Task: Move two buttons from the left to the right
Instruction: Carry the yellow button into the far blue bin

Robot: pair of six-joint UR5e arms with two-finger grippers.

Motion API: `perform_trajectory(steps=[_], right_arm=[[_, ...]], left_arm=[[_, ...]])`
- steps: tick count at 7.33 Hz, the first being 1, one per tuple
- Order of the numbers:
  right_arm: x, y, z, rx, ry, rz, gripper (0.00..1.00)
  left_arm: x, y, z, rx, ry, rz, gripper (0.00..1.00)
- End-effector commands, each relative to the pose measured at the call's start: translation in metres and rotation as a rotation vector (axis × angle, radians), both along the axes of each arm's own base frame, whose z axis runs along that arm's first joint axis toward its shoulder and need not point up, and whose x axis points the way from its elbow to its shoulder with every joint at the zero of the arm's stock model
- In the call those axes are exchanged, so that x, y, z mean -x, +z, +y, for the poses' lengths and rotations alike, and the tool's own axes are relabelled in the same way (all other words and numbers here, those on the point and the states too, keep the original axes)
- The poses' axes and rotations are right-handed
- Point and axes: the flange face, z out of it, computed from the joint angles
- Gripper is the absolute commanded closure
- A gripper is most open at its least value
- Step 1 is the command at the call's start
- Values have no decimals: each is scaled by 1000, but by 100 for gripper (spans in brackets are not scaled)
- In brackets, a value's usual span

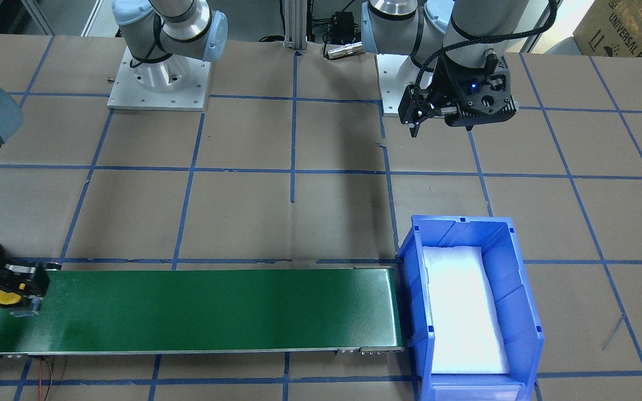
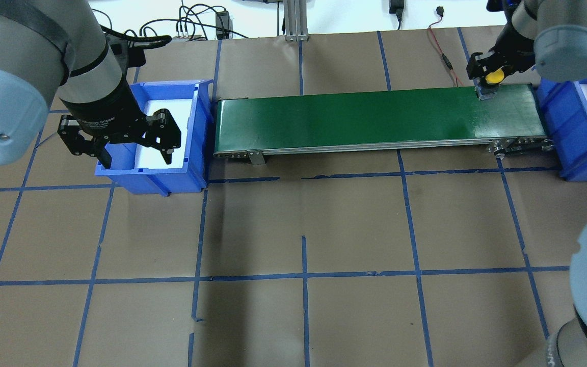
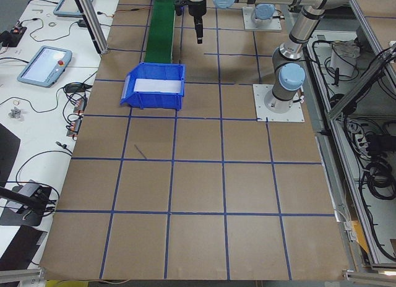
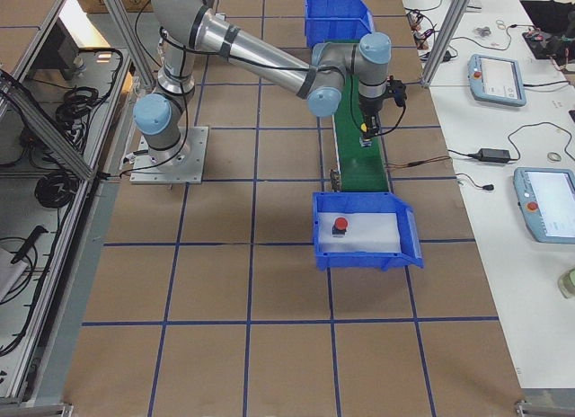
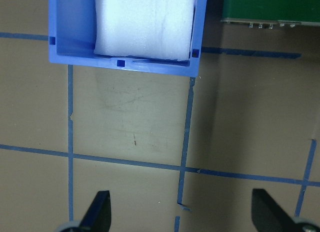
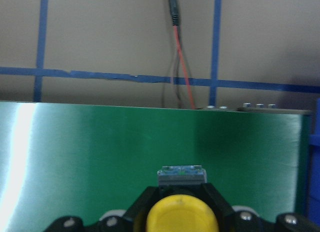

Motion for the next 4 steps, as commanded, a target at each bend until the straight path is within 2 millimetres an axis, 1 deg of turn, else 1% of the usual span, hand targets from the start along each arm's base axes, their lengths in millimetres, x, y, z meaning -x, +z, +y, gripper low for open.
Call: perform_trajectory(steps=[1,2,3,4], right_arm=[[114,37,29,61,3,26,60],[175,51,54,109,-25,-1,60],[225,50,73,144,0,-21,60],[251,39,81,142,18,-27,60]], left_arm=[[1,-1,0,-2,0,0,0],[1,-3,2,-7,0,0,0],[1,-5,2,-10,0,-1,0],[1,-5,2,-8,0,0,0]])
